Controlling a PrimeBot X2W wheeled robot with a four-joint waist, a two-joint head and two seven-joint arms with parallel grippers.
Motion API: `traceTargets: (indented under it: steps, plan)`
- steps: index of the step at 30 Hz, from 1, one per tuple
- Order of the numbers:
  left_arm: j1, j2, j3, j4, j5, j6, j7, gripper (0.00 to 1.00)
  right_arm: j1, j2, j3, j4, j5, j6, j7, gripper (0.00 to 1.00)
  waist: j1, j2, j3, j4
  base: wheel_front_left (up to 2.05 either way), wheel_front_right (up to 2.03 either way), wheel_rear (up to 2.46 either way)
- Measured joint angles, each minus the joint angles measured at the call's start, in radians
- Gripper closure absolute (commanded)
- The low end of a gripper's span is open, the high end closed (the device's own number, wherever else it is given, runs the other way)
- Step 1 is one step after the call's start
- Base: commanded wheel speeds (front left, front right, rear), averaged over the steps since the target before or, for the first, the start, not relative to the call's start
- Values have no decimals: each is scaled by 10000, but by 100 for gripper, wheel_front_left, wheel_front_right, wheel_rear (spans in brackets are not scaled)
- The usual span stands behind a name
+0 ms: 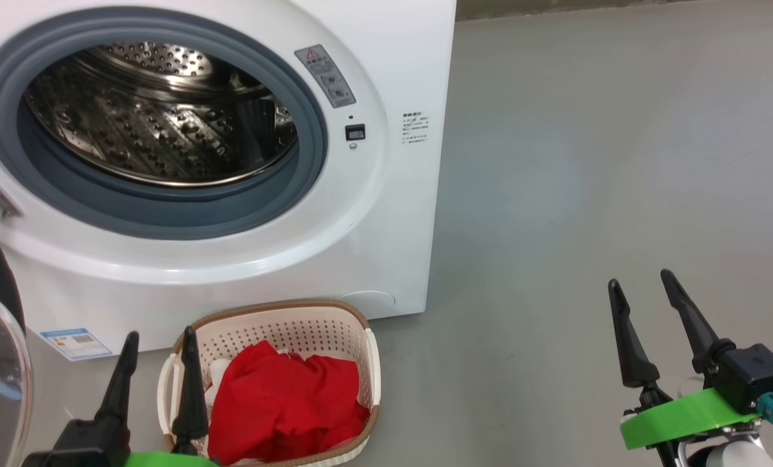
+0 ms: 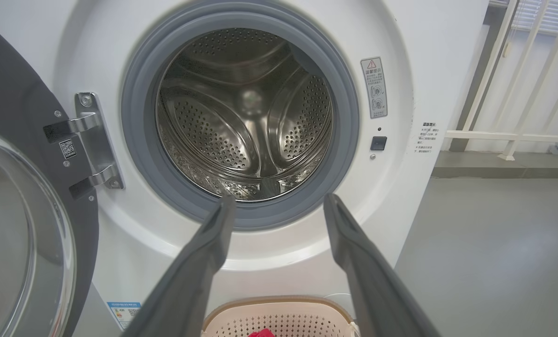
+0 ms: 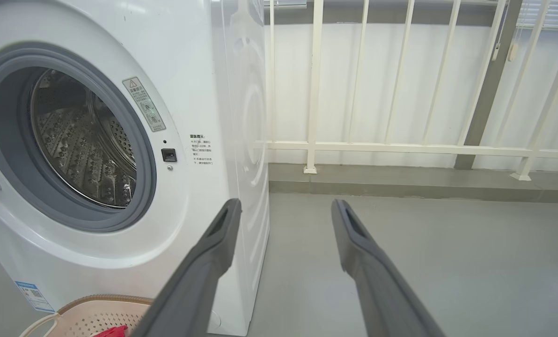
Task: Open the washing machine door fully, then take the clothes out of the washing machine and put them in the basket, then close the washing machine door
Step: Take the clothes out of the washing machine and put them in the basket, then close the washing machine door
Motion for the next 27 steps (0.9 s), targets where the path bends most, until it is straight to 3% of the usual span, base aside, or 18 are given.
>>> traceTargets:
  steps: [15, 27]
  plan:
    - [215, 44, -6, 96, -2, 236, 2, 0, 375, 21, 6, -75, -35, 0, 0, 0, 0, 0, -357, 39, -9, 9, 0]
    - [396, 96, -142, -23, 0, 297, 46, 0, 379, 25, 8, -90, -102, 0, 0, 0, -1, 0, -313, 80, -129, 125, 4]
